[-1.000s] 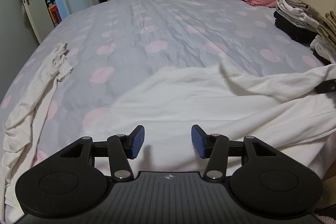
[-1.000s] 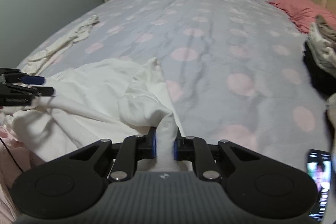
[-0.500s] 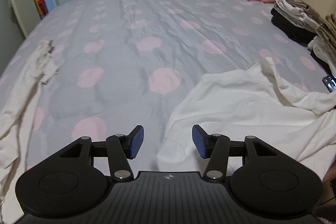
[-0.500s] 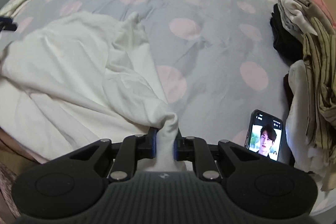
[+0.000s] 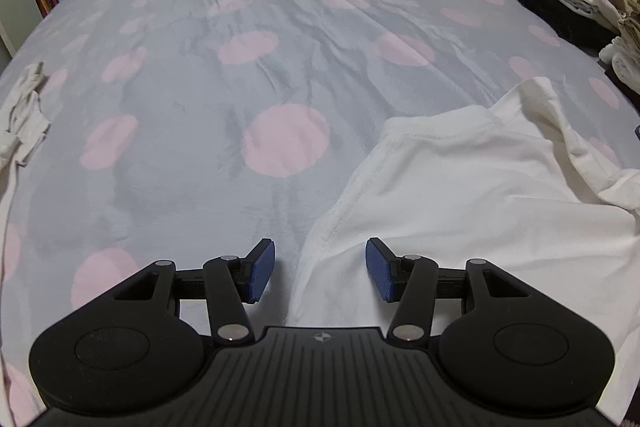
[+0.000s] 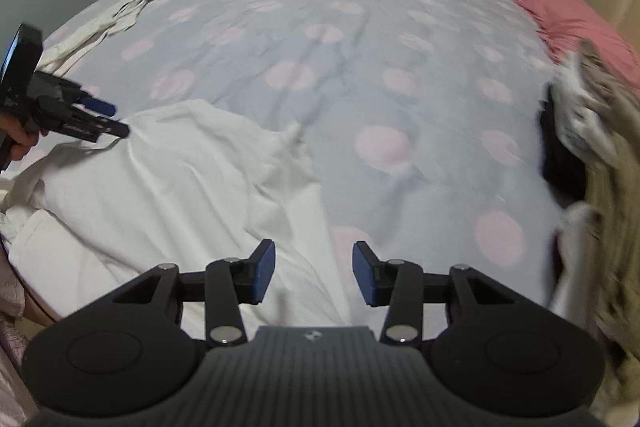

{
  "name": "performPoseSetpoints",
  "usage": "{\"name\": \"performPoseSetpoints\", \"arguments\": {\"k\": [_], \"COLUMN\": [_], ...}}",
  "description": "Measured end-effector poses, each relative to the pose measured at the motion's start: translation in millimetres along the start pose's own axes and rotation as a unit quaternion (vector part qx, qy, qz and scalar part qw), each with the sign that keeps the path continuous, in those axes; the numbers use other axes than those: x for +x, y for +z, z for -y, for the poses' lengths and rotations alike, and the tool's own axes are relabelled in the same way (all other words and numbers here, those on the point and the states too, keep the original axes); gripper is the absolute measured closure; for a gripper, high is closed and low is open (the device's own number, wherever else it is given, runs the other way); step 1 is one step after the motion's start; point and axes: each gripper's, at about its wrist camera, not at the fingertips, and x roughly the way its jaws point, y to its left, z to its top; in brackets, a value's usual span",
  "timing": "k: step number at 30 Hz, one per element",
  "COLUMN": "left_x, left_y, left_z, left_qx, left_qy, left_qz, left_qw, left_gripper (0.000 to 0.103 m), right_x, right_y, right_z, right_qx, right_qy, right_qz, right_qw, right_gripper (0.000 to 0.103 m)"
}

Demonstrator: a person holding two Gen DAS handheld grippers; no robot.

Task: Fold clothes
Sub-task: 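Grasp the white shirt edge with the right tool, then grasp the shirt with the left tool while the right tool holds its edge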

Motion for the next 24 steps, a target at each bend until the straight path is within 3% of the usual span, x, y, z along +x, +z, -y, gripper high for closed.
{"name": "performPoseSetpoints", "arguments": {"k": [6, 11, 13, 15, 16, 21, 24], "left_x": [12, 13, 12, 12, 11, 12, 14], "left_y": [0, -1, -1, -1, 0, 3, 5], "left_z": [-2, -2, -3, -4, -5, -6, -5], "left_qx": [-0.017, -0.023, -0.028, -0.030, -0.030, -0.040, -0.048], "left_qy": [-0.011, -0.019, -0.024, -0.029, -0.032, -0.042, -0.045], "left_qz": [-0.009, -0.004, -0.004, -0.004, -0.004, 0.000, -0.002], "left_qw": [0.9998, 0.9995, 0.9993, 0.9991, 0.9990, 0.9984, 0.9978], "left_gripper": [0.054, 0.055, 0.055, 0.055, 0.055, 0.055, 0.055], "right_x": [56, 77, 78, 73, 71, 56, 49], "right_y": [4, -10, -16, -18, -19, -14, -13], "right_z": [-40, -53, -49, -37, -30, 10, 25], "right_qx": [-0.068, -0.117, -0.127, -0.108, -0.095, 0.015, 0.035], "right_qy": [0.027, 0.011, -0.003, 0.000, 0.004, 0.036, 0.008], "right_qz": [-0.024, -0.054, -0.062, -0.062, -0.061, -0.030, -0.017], "right_qw": [0.997, 0.992, 0.990, 0.992, 0.994, 0.999, 0.999], "right_gripper": [0.057, 0.060, 0.068, 0.071, 0.079, 0.082, 0.089]}}
